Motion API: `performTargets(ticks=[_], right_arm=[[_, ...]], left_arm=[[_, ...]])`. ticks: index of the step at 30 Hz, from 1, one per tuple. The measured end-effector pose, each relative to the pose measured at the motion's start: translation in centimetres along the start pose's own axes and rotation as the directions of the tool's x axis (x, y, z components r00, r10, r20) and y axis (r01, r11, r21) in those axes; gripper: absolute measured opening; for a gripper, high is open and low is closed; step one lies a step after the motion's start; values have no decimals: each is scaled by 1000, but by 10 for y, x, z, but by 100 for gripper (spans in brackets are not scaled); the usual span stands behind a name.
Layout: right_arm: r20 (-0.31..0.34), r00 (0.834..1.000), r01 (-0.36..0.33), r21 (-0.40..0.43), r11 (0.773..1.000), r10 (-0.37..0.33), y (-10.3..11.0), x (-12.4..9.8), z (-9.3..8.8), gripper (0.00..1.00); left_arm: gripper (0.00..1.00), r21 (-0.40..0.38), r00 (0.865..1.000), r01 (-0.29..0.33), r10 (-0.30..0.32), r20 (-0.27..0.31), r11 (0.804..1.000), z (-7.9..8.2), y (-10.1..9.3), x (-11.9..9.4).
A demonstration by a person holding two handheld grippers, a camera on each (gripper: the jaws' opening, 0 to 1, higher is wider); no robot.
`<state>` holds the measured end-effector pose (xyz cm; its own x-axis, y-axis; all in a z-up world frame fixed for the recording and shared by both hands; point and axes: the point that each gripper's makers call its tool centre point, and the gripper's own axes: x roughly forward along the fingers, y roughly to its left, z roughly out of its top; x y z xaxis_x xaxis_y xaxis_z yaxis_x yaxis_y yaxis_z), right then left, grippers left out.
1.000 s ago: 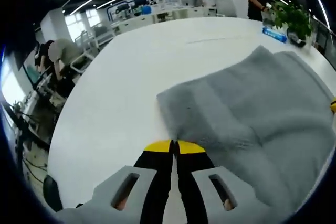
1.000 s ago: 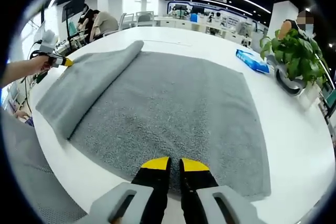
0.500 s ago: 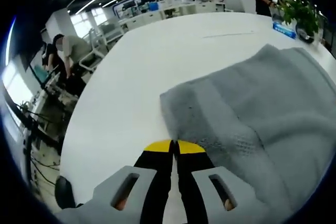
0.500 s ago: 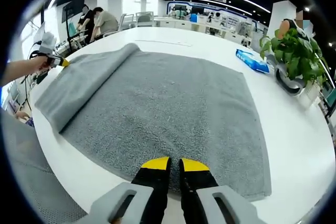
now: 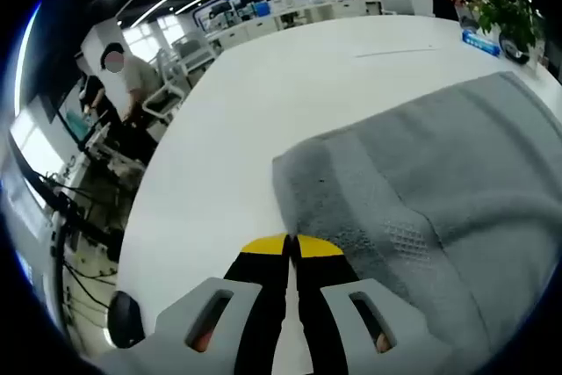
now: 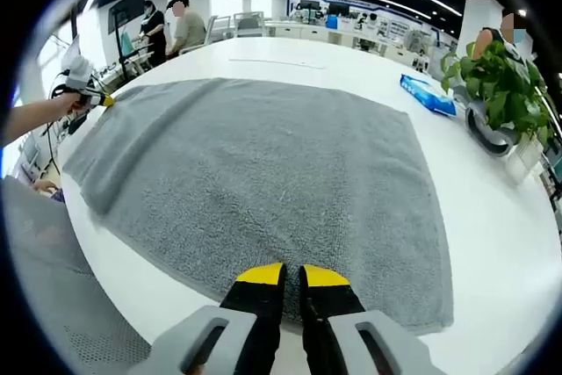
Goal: Open the folded towel by lifting each exposed corner and separating the folded layers until the towel lies flat within the target outline without major curled edges
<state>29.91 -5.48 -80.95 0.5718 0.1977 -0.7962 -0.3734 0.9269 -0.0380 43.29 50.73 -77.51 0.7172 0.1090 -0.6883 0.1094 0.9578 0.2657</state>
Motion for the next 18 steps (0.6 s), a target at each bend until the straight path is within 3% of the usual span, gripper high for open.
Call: performTargets(ticks=[5, 9, 11, 14, 18], right_arm=[[-23, 1000, -20, -2, 1000, 20, -4, -8, -10, 4], [-31, 998, -55, 86, 995, 58, -3, -8, -8, 5], [12, 998, -59, 81, 995, 58, -3, -8, 2, 7], [154, 988, -42, 58, 997, 32, -7, -13, 31, 11], [151, 987, -46, -43, 998, 52, -6, -5, 38, 28]], left_arm=[[2, 26, 1000, -4, 3, 17, 1000, 15, 4, 2], [3, -33, 999, 8, -7, 48, 999, 28, 2, -5], [4, -24, 998, 17, -15, 69, 1000, 31, -4, -11], [5, -14, 995, 42, -41, 95, 999, 34, -19, -26], [7, -8, 991, 80, -78, 106, 997, 29, -35, -27]])
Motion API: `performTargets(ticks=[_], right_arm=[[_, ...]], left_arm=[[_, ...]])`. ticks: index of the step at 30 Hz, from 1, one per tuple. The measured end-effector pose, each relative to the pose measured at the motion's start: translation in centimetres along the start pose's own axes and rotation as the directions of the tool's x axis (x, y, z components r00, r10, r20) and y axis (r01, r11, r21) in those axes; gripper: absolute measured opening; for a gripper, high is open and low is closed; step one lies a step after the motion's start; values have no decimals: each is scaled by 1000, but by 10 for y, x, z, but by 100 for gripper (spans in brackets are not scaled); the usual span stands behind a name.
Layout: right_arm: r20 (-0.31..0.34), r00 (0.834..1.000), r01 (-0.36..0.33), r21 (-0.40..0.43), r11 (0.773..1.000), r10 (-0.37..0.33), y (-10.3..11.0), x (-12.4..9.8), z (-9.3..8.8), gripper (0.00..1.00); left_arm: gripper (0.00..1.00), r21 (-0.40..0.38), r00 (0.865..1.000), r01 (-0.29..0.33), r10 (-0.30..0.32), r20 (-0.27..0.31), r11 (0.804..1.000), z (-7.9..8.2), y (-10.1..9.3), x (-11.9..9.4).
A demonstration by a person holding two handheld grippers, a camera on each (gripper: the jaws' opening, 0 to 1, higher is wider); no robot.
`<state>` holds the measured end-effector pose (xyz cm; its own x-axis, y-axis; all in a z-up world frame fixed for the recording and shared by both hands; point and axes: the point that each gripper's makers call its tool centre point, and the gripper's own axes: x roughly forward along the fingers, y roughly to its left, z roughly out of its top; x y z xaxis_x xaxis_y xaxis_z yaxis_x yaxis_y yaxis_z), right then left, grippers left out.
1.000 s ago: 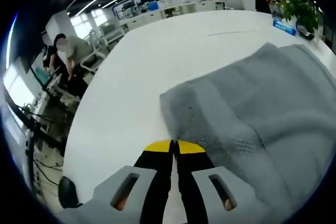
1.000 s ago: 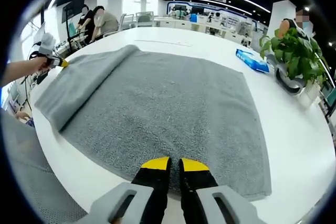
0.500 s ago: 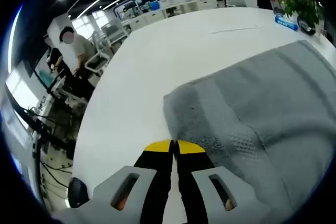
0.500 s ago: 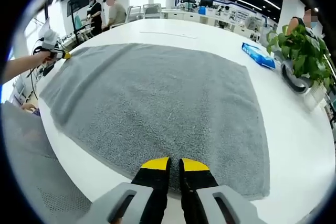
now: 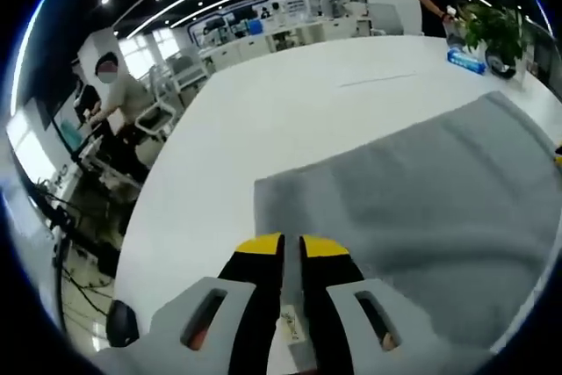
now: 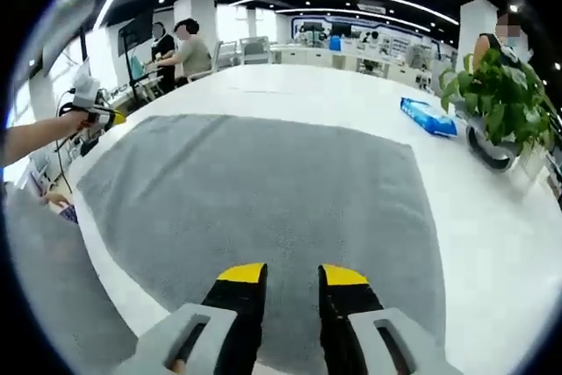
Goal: Open the folded towel by lifting each exposed corner and separating the folded layers until the towel lies flat within the target outline without major curled edges
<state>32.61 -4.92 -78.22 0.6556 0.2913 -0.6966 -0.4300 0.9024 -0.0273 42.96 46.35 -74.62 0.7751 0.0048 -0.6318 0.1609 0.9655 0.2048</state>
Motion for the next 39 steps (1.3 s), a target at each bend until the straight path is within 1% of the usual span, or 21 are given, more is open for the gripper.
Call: performTargets(ticks=[1, 3, 5, 7, 8, 9, 11, 15, 16, 17, 18, 20, 21, 23, 25, 28, 29, 30, 34, 37, 39], right_arm=[[-23, 1000, 2, -25, 1000, -3, -1, 4, -1, 31], [-23, 1000, 11, -59, 998, -12, -5, 10, 1, 32], [-26, 1000, 11, -57, 998, -12, -8, 14, 1, 34], [-34, 999, 12, -52, 999, -14, -14, 17, 0, 37], [-31, 999, 13, -47, 999, -14, -16, 19, 0, 39], [-28, 1000, 9, -41, 999, -11, -17, 20, 1, 40], [-35, 999, 4, -31, 999, -5, -19, 23, -1, 42], [-65, 998, -10, -55, 998, 7, -18, 28, -7, 46], [-73, 997, -10, -60, 998, 6, -19, 29, -8, 47], [-65, 998, -9, -57, 998, 6, -19, 29, -8, 47], [-59, 998, -6, -35, 999, 4, -22, 29, -8, 48], [-61, 998, 6, 41, 999, -3, -25, 29, -11, 52], [-53, 999, 0, 74, 997, 4, -27, 29, -13, 54], [-41, 999, 0, 39, 999, 1, -29, 28, -13, 54], [-35, 999, 2, 43, 999, -1, -28, 27, -13, 55], [-21, 1000, 5, 45, 999, -4, -28, 26, -14, 55], [-20, 1000, 10, 49, 999, -9, -29, 26, -14, 55], [-20, 1000, 26, 64, 998, -24, -31, 25, -15, 57], [-21, 999, 38, 78, 996, -37, -31, 22, -18, 57], [-37, 998, 49, 89, 995, -46, -31, 19, -21, 57], [-47, 997, 58, 99, 993, -54, -31, 18, -22, 57]], left_arm=[[9, 5, 1000, -1, 1, 0, 1000, -2, -6, -4], [12, 3, 1000, 17, -17, 8, 1000, -5, -16, -7], [15, -19, 998, 64, -64, 7, 998, -10, -33, -10], [20, -22, 997, 72, -72, 6, 997, -16, -42, -12], [24, -19, 996, 85, -85, 9, 996, -18, -47, -13], [26, -9, 994, 113, -113, 7, 994, -22, -56, -13], [26, -19, 990, 139, -139, -12, 990, -30, -65, -14], [30, -15, 980, 196, -196, -44, 981, -43, -82, -14], [31, -16, 979, 198, -198, -57, 980, -45, -83, -13], [32, -13, 978, 200, -201, -62, 980, -46, -84, -12], [32, -8, 975, 209, -209, -74, 978, -48, -86, -11], [34, 9, 972, 218, -216, -98, 976, -53, -86, -10], [34, 4, 971, 226, -224, -86, 974, -50, -87, -10], [34, -13, 966, 236, -236, -101, 972, -51, -85, -9], [35, -28, 962, 248, -250, -112, 968, -52, -84, -9], [38, -77, 948, 279, -287, -139, 957, -59, -85, -14], [38, -26, 945, 293, -294, -141, 956, -60, -83, -16], [38, -19, 944, 296, -296, -143, 955, -62, -83, -17], [38, -10, 941, 304, -302, -154, 952, -67, -83, -23], [38, 4, 939, 318, -314, -141, 948, -65, -83, -22], [38, 18, 933, 334, -327, -149, 943, -62, -83, -19]])
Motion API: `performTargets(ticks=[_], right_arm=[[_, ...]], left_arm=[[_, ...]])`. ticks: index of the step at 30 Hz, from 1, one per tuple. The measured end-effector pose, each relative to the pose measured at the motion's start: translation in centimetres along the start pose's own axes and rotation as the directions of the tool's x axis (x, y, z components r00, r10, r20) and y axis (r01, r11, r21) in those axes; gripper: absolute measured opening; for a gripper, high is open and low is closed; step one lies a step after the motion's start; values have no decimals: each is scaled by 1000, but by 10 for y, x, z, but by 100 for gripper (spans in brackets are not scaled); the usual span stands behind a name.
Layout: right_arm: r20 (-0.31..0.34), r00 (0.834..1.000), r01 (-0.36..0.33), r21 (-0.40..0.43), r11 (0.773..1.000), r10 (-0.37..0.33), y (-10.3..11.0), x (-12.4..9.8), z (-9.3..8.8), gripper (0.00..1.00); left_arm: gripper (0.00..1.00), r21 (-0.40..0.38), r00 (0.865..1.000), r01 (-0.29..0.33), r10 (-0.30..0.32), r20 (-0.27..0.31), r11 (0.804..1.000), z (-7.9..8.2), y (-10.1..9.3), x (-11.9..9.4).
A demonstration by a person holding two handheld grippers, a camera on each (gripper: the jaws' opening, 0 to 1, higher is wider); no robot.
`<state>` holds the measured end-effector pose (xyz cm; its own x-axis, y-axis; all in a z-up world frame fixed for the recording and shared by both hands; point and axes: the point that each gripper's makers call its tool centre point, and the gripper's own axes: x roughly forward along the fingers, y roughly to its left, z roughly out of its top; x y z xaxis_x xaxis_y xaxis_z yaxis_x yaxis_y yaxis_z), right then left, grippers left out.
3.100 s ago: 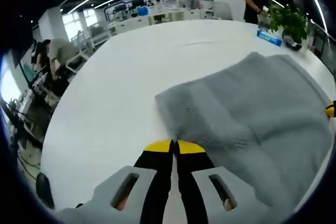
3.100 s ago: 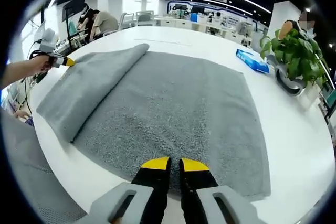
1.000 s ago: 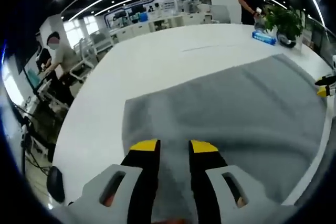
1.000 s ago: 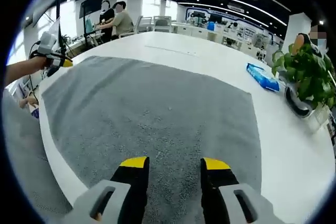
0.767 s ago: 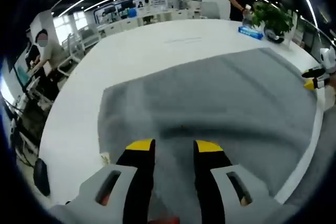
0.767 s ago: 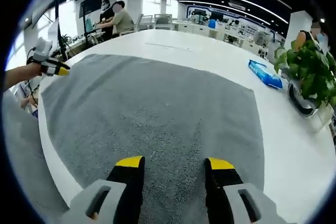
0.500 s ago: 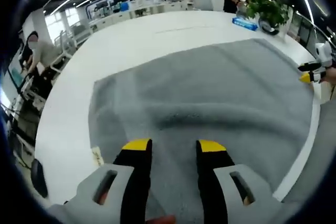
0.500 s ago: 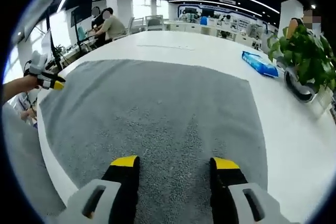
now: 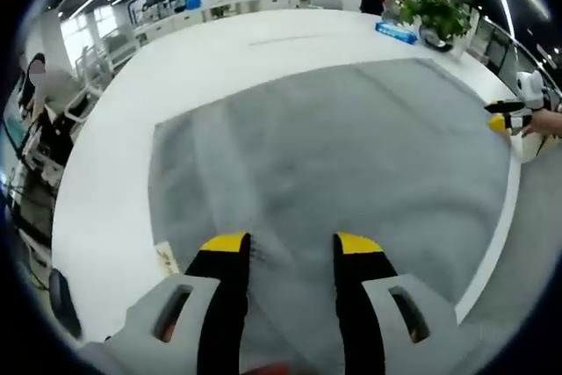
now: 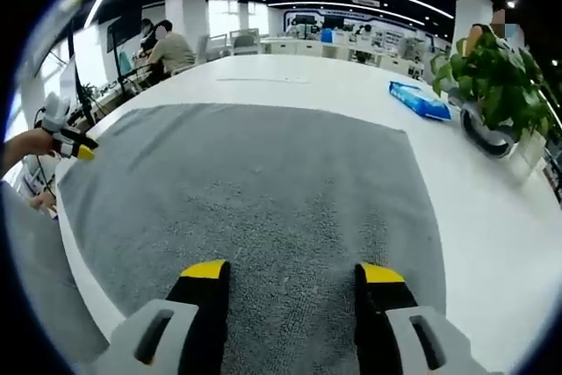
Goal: Open the folded towel by lifting each exposed corner and separating the folded layers until the towel lies flat within the target outline without major curled edges
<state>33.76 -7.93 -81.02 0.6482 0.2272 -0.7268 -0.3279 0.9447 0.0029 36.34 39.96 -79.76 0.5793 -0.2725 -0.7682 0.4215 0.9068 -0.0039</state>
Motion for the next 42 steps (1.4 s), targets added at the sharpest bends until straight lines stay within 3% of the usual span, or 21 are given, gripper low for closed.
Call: performTargets(ticks=[6, 16, 42], right_arm=[[-3, 1000, 12, 9, 1000, -12, 0, 0, 0, 57], [5, 1000, 27, 22, 999, -27, -3, 1, 1, 58], [5, 997, 73, 69, 995, -73, -54, 41, 44, 57]], left_arm=[[38, 37, 999, 29, -27, -44, 999, 14, 6, 13], [38, 56, 998, 46, -44, -38, 997, 38, 15, 34], [38, 77, 996, 71, -75, 51, 994, 98, 20, 84]])
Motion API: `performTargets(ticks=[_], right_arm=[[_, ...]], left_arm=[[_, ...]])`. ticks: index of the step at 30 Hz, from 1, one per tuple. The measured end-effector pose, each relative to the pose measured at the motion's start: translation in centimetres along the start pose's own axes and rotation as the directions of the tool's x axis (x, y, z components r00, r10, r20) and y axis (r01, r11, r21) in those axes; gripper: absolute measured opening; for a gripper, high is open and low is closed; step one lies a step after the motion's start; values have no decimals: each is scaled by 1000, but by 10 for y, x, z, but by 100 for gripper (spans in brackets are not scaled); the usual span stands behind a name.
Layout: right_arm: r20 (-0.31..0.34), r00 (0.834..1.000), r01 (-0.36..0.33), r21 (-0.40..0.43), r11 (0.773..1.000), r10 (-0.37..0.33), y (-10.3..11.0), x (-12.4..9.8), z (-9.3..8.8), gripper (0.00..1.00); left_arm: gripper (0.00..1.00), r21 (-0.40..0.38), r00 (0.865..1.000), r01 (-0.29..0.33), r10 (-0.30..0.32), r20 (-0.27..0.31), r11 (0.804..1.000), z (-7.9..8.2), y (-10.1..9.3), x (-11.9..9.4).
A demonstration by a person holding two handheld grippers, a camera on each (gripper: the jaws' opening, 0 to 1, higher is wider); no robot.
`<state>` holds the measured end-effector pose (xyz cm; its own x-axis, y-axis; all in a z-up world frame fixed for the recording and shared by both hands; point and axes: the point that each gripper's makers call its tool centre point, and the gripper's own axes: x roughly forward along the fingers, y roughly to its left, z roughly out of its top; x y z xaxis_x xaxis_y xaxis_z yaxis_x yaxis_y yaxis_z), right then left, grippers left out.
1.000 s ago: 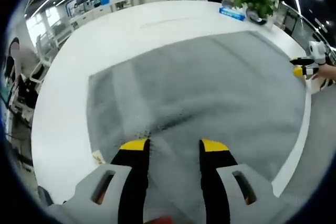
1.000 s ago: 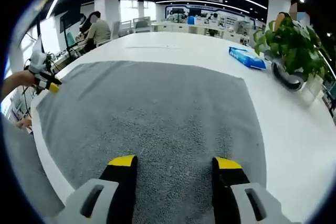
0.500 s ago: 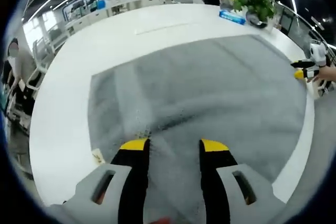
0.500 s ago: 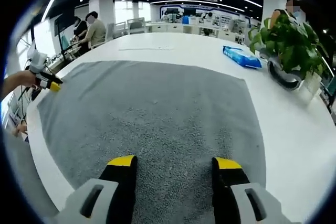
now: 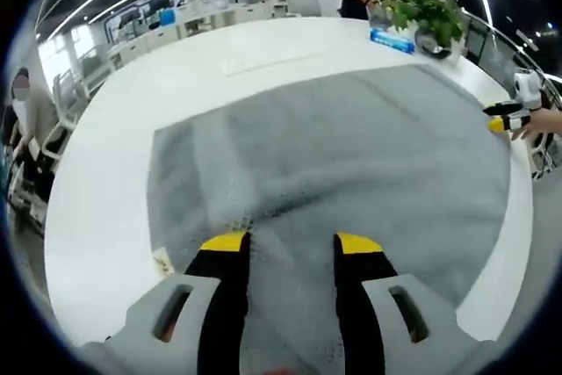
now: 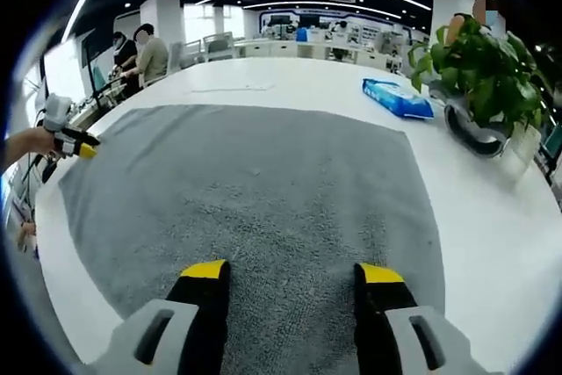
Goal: Open the folded towel by lifting each exposed corner and separating the folded layers until the towel lies flat within the target outline without major curled edges
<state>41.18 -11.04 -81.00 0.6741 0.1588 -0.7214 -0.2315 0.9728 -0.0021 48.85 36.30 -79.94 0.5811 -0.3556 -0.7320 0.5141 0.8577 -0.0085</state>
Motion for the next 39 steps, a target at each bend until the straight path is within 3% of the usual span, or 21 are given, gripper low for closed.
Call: performTargets(ticks=[9, 11, 13, 16, 19, 23, 30, 34, 39], right_arm=[[-20, 1000, 3, 10, 1000, -2, -2, 0, 2, 55], [19, 1000, 18, 30, 999, -18, -4, -6, 9, 55], [102, 995, 4, 43, 999, -8, 0, -14, 26, 56], [183, 983, -16, 47, 999, 7, 5, -29, 46, 57], [255, 967, -32, 75, 997, 12, 12, -49, 60, 58], [340, 937, -123, 112, 986, 79, 33, -75, 67, 61], [415, 905, -115, 21, 993, 96, 49, -110, 66, 71], [458, 885, -80, -30, 996, 85, 48, -128, 69, 73], [489, 869, -78, -28, 997, 82, 42, -145, 69, 77]], left_arm=[[38, -7, 1000, -1, 1, 8, 1000, 1, 0, 1], [38, -8, 1000, -2, 2, 9, 1000, 1, 0, 1], [39, -18, 1000, -17, 17, 24, 1000, 3, -2, -2], [40, -70, 997, -8, 14, 79, 998, 15, -10, -9], [42, -85, 986, -8, 22, 166, 996, 33, -22, -23], [49, -100, 965, 2, 24, 262, 995, 50, -55, -56], [53, -118, 935, 32, 12, 353, 993, 50, -101, -95], [62, -109, 920, 22, 23, 392, 994, 46, -124, -110], [68, -146, 895, 23, 45, 444, 989, 40, -151, -124]])
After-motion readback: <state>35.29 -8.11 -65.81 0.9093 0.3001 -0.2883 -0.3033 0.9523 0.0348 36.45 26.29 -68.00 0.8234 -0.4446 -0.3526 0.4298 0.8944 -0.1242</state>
